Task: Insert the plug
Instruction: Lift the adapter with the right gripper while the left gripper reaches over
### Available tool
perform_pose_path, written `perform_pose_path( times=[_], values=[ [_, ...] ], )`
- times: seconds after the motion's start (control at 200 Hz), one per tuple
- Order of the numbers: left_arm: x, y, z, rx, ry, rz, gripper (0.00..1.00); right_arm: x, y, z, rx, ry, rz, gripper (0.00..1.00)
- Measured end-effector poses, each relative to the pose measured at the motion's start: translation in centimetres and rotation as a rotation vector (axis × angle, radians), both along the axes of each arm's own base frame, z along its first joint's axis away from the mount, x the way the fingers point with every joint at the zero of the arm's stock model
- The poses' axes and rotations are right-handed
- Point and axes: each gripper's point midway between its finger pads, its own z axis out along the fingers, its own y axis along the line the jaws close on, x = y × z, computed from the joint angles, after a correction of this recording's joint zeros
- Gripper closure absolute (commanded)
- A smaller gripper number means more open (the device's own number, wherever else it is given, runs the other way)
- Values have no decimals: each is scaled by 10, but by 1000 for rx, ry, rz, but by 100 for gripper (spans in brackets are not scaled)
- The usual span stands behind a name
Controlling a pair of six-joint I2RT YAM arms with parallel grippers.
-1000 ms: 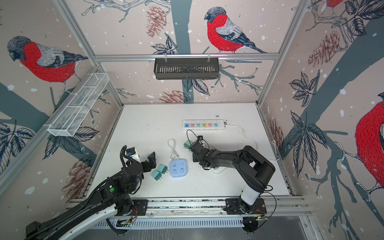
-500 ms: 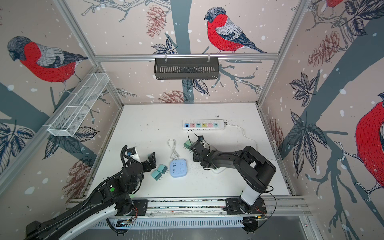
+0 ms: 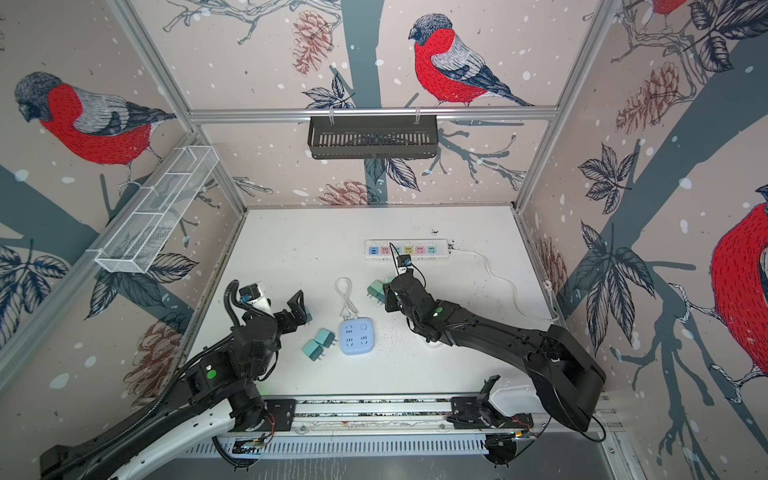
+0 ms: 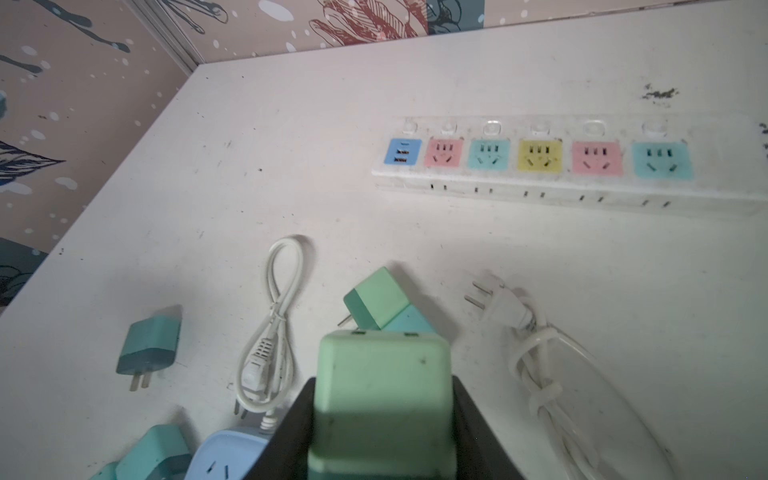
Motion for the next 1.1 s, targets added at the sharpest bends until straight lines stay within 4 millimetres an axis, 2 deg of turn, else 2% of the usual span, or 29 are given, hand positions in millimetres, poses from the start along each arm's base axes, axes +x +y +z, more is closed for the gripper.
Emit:
perform_pose_path(
  times=[0.085,0.15,0.215,0.35,0.4,0.66,0.886,1.096],
  values=[
    [-4,-12,21,-65,-22,-77,3,-2,8,22,11,-40,40,99],
    [-8,-22,33,-104,-28,-144,3,-14,15,32,34,-46,91,99],
    [-13,-29,42,-135,-35,-199,3,-35,21,38,54,-49,166,99],
    [-20,-42,51,-163,-29,-283,3,-84,41,72,138,-103,307,99],
    [-22,-45,55,-170,-26,-306,3,-96,44,80,162,-118,337,99],
    [-29,-68,82,-208,-28,-430,3,-113,45,92,217,-135,411,99],
    [-26,-99,81,-182,26,-534,3,-130,49,103,251,-155,483,99],
    [-24,-114,73,-167,58,-577,3,-140,48,111,277,-174,513,98]
  ],
)
